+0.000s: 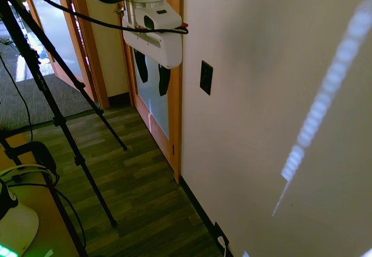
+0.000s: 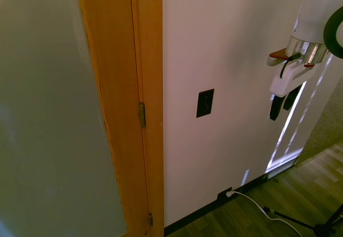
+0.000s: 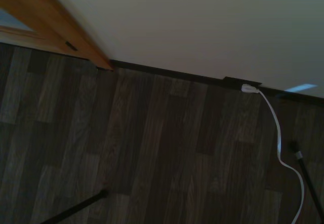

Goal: Turn on the light

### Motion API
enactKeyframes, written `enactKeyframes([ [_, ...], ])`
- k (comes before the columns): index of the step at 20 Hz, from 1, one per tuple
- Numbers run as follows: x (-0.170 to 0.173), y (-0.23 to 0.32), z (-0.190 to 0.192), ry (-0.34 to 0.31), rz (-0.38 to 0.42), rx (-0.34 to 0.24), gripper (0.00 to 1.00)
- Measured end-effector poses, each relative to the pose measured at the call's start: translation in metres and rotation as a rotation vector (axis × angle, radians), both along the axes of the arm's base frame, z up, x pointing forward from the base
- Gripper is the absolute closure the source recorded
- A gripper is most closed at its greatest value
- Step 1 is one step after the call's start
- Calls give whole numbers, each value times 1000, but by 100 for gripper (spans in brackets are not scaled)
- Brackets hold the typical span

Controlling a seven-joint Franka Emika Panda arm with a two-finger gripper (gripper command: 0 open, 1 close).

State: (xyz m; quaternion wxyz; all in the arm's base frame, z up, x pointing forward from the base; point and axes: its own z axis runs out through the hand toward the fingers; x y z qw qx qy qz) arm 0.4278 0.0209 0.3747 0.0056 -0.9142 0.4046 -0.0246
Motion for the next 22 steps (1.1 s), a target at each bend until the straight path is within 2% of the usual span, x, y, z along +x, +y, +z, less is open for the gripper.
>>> enactKeyframes([
  [2,1,0,-1,-1,-5,0,0],
  [7,24,26,-8,-114,-43,2,0],
  [10,53,37,-18,-199,-52,14,0],
  [12,74,41,-31,-247,-68,-5,0],
  [17,129,47,-69,-304,-143,-68,0],
  [18,137,51,-74,-310,-148,-70,100],
  [22,159,65,-79,-372,-175,-95,100],
])
